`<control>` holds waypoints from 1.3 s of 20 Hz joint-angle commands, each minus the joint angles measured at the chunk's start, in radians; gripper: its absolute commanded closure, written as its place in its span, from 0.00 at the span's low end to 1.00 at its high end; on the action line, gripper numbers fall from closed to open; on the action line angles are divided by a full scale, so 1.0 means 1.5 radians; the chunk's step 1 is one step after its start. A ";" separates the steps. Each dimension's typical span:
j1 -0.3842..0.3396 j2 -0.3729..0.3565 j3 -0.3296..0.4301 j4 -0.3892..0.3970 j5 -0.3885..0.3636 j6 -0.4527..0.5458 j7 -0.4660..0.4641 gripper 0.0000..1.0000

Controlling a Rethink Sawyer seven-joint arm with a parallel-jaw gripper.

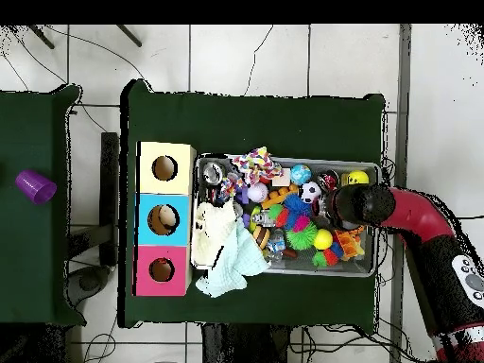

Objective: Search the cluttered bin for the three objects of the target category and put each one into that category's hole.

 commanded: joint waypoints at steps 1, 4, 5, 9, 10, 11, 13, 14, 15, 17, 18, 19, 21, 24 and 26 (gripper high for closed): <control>0.004 -0.026 0.065 0.033 0.019 -0.110 -0.049 1.00; 0.001 -0.060 0.060 0.075 0.035 -0.121 -0.004 1.00; -0.001 -0.081 0.057 0.097 0.042 -0.128 0.016 1.00; -0.004 -0.160 0.050 0.177 0.081 -0.128 0.063 1.00; -0.003 -0.174 0.046 0.189 0.092 -0.125 0.069 1.00; -0.002 -0.186 0.044 0.198 0.102 -0.122 0.072 1.00; 0.003 -0.206 0.037 0.213 0.121 -0.116 0.075 1.00; 0.005 -0.209 0.033 0.216 0.126 -0.117 0.072 1.00; 0.006 -0.211 0.031 0.220 0.133 -0.118 0.071 1.00; 0.008 -0.213 0.023 0.227 0.141 -0.126 0.068 1.00; 0.009 -0.216 0.020 0.233 0.143 -0.133 0.070 1.00; 0.009 -0.220 0.017 0.241 0.146 -0.140 0.072 1.00; 0.010 -0.222 0.012 0.254 0.149 -0.156 0.077 1.00; 0.019 -0.214 0.003 0.257 0.150 -0.169 0.077 1.00; 0.026 -0.213 -0.003 0.255 0.151 -0.173 0.079 1.00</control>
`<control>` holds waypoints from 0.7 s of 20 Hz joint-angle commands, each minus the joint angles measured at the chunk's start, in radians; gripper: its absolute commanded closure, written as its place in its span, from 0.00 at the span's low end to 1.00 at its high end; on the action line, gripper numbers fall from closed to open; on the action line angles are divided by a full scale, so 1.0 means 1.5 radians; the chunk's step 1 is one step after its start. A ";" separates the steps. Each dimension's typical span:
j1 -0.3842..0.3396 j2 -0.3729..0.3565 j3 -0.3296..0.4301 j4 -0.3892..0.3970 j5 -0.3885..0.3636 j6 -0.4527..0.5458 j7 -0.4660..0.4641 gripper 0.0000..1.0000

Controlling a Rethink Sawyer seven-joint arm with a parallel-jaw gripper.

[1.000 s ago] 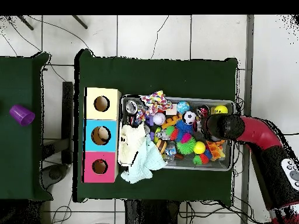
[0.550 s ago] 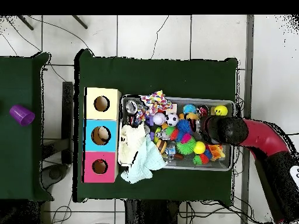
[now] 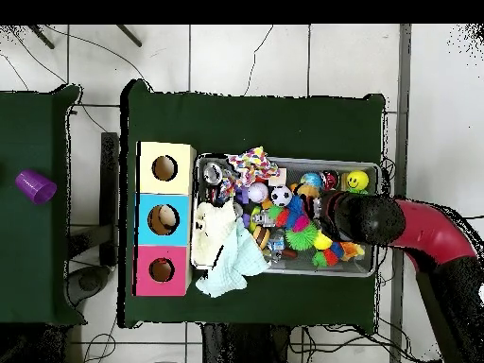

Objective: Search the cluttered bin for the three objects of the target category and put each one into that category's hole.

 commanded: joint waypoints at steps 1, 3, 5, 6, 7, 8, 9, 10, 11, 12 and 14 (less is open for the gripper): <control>0.026 -0.006 -0.014 0.061 0.016 -0.058 0.082 1.00; 0.035 -0.020 -0.022 0.072 0.017 -0.066 0.095 1.00; 0.049 -0.030 -0.030 0.090 0.020 -0.075 0.112 1.00; 0.057 -0.038 -0.035 0.106 0.024 -0.086 0.126 1.00; 0.064 -0.046 -0.040 0.123 0.027 -0.097 0.140 1.00; 0.070 -0.056 -0.043 0.144 0.033 -0.113 0.155 1.00; 0.075 -0.066 -0.044 0.164 0.040 -0.128 0.169 1.00; 0.080 -0.077 -0.046 0.180 0.050 -0.138 0.179 1.00; 0.085 -0.088 -0.048 0.196 0.059 -0.147 0.188 1.00; 0.089 -0.096 -0.049 0.209 0.071 -0.152 0.195 1.00; 0.096 -0.113 -0.051 0.230 0.093 -0.161 0.201 1.00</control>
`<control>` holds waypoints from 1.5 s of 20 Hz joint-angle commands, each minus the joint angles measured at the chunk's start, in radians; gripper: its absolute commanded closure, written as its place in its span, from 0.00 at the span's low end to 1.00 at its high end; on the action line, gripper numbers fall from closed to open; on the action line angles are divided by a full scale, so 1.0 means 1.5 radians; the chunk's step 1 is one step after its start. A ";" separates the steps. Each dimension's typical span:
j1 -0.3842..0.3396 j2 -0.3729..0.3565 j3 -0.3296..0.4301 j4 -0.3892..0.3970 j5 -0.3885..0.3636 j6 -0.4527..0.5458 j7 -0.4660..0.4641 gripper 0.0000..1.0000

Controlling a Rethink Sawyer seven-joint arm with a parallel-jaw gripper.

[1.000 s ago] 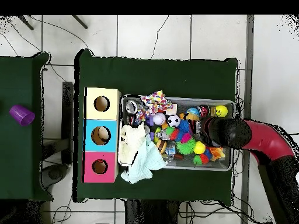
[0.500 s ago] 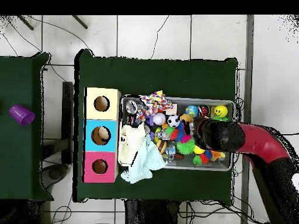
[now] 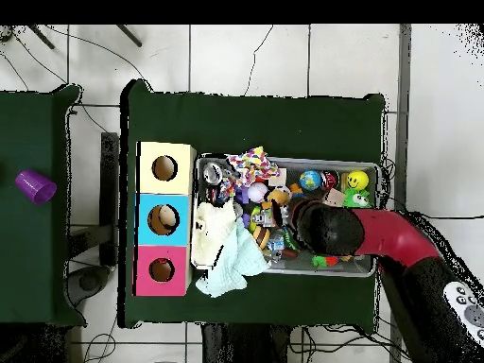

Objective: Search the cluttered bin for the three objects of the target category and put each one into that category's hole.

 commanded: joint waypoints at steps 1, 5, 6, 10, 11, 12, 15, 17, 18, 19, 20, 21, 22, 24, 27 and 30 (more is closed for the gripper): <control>0.034 -0.064 -0.029 0.138 0.069 -0.065 0.193 1.00; 0.045 -0.073 -0.035 0.164 0.097 -0.086 0.188 1.00; 0.049 -0.080 -0.035 0.173 0.106 -0.090 0.188 1.00; 0.067 -0.120 -0.045 0.206 0.135 -0.102 0.189 1.00; 0.072 -0.124 -0.048 0.212 0.141 -0.106 0.190 1.00; 0.079 -0.126 -0.051 0.214 0.143 -0.109 0.188 1.00; 0.094 -0.140 -0.056 0.245 0.157 -0.126 0.190 1.00; 0.112 -0.164 -0.070 0.271 0.156 -0.140 0.193 1.00; 0.125 -0.178 -0.080 0.290 0.161 -0.148 0.204 1.00; 0.140 -0.189 -0.091 0.306 0.161 -0.163 0.217 1.00; 0.161 -0.203 -0.106 0.322 0.165 -0.180 0.236 1.00; 0.180 -0.206 -0.120 0.333 0.166 -0.200 0.248 1.00; 0.196 -0.207 -0.130 0.345 0.175 -0.220 0.262 1.00; 0.228 -0.200 -0.150 0.355 0.188 -0.252 0.275 1.00; 0.267 -0.189 -0.175 0.368 0.208 -0.294 0.287 1.00; 0.292 -0.174 -0.195 0.370 0.218 -0.323 0.292 1.00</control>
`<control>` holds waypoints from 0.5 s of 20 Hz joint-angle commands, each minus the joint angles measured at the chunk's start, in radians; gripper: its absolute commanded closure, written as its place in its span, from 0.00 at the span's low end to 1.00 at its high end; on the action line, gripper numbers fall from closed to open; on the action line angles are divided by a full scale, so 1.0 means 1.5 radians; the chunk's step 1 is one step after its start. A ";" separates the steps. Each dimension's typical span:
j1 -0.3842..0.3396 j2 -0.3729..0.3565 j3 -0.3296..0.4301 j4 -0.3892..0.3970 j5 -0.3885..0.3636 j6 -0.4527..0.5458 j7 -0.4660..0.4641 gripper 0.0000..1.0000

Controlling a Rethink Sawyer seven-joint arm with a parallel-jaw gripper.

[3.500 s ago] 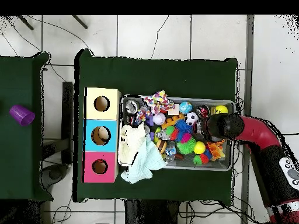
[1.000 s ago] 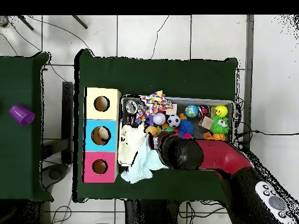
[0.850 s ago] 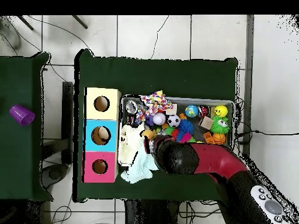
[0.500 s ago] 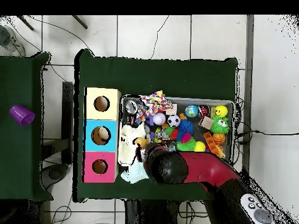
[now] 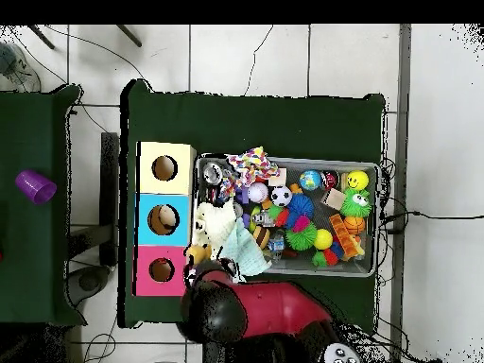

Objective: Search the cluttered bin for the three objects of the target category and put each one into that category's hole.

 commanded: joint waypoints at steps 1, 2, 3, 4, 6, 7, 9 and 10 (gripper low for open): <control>0.049 0.010 -0.076 0.060 0.049 -0.090 0.216 1.00; 0.059 0.013 -0.083 0.061 0.051 -0.096 0.219 1.00; 0.071 0.014 -0.093 0.060 0.053 -0.103 0.223 1.00; 0.079 0.020 -0.098 0.060 0.056 -0.112 0.227 1.00; 0.090 0.032 -0.104 0.058 0.058 -0.128 0.232 1.00; 0.090 0.038 -0.104 0.057 0.058 -0.134 0.233 1.00; 0.098 0.055 -0.113 0.052 0.056 -0.151 0.234 1.00; 0.101 0.063 -0.116 0.050 0.055 -0.158 0.235 1.00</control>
